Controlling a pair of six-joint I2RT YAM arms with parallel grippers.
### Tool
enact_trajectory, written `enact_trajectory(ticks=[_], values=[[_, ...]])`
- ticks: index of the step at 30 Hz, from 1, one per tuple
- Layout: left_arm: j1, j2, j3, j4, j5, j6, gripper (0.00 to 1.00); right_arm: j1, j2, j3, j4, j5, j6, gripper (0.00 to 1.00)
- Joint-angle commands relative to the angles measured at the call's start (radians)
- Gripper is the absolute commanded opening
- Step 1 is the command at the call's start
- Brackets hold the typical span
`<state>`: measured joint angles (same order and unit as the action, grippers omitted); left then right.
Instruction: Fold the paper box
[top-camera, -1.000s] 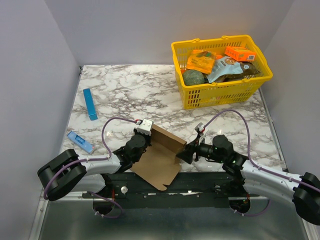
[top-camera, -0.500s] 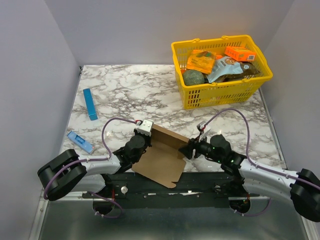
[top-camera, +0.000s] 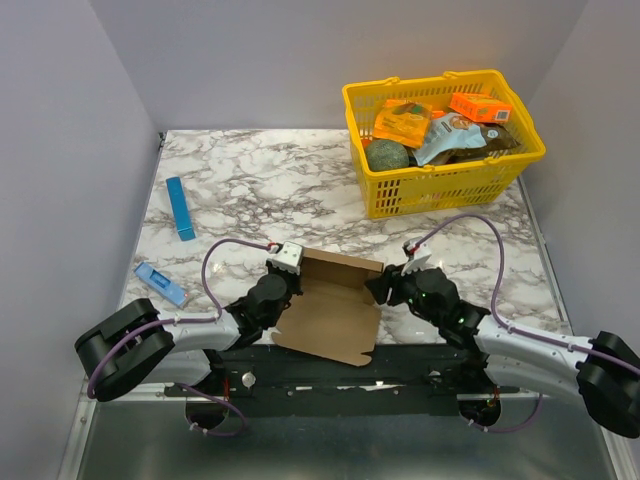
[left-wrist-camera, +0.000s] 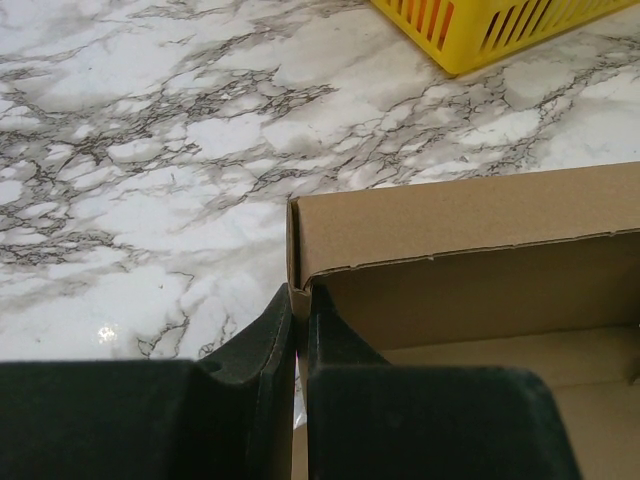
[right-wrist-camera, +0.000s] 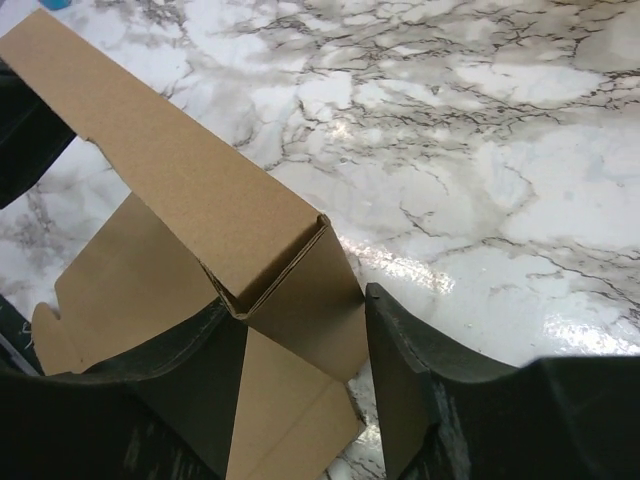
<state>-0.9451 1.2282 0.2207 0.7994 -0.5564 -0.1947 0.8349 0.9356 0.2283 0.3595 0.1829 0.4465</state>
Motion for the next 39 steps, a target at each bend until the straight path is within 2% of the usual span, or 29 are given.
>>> enact_trajectory(ticks=[1,7,20,22,34,39], values=[[-0.015,-0.013,-0.026,-0.009,0.001,-0.029,0.0,0.006,0.035,0.031,-0.08,0.182,0.041,0.55],[-0.024,-0.021,-0.034,0.011,0.012,-0.023,0.0,0.015,0.074,0.043,-0.1,0.26,0.069,0.48],[-0.046,0.004,-0.027,0.043,0.062,-0.002,0.0,0.018,0.187,0.081,-0.048,0.349,0.077,0.22],[-0.049,0.005,-0.026,0.046,0.064,0.0,0.0,0.018,0.201,0.088,-0.05,0.375,0.086,0.21],[-0.093,-0.001,-0.02,0.043,-0.005,0.006,0.0,0.026,0.302,0.172,-0.264,0.627,0.28,0.15],[-0.096,0.016,-0.007,0.041,-0.013,0.006,0.0,0.026,0.301,0.169,-0.32,0.697,0.34,0.04]])
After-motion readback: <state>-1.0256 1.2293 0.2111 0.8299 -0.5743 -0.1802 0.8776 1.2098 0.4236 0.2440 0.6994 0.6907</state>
